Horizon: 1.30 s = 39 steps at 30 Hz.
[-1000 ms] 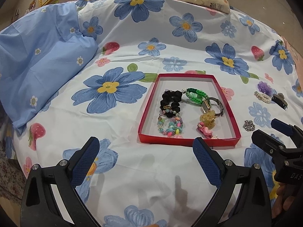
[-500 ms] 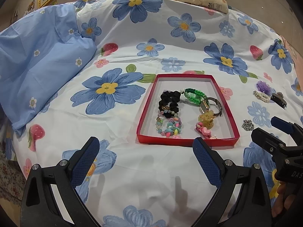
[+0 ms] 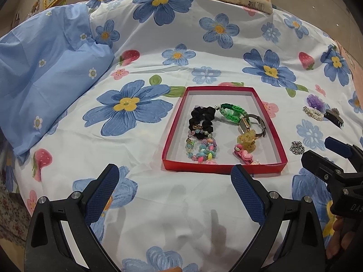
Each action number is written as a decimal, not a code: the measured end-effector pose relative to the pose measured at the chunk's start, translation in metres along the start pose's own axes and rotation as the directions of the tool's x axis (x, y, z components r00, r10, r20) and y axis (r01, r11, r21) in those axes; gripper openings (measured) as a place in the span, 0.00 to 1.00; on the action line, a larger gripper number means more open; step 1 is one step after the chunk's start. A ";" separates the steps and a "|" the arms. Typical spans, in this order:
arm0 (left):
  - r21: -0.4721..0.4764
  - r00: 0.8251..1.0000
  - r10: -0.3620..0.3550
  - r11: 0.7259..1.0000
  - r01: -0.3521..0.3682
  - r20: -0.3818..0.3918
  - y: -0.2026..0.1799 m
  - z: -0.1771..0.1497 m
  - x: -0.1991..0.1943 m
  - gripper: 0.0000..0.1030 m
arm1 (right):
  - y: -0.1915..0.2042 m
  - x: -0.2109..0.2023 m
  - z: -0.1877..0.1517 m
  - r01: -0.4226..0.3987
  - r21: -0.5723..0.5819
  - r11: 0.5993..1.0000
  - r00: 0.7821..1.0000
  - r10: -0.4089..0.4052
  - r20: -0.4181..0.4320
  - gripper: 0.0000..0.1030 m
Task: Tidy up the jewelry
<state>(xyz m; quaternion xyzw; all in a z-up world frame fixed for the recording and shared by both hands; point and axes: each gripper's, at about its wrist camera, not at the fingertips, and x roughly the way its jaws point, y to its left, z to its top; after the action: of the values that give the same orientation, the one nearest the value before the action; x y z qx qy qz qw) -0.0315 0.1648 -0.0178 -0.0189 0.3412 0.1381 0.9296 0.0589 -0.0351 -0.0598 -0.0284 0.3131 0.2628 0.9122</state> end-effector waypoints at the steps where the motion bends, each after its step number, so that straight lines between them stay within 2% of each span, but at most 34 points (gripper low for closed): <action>1: -0.002 1.000 0.000 1.000 0.000 -0.001 0.000 0.000 0.000 0.97 | 0.000 0.000 0.000 0.000 0.000 1.000 1.000 0.000 0.000 1.00; 39: 0.016 1.000 0.005 1.000 -0.005 0.017 -0.002 0.002 -0.004 0.97 | -0.001 -0.004 0.002 -0.002 -0.002 1.000 1.000 0.002 0.016 1.00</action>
<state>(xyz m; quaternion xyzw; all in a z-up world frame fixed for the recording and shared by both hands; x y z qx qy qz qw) -0.0325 0.1619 -0.0136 -0.0096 0.3342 0.1380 0.9323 0.0578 -0.0370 -0.0556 -0.0271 0.3056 0.2643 0.9143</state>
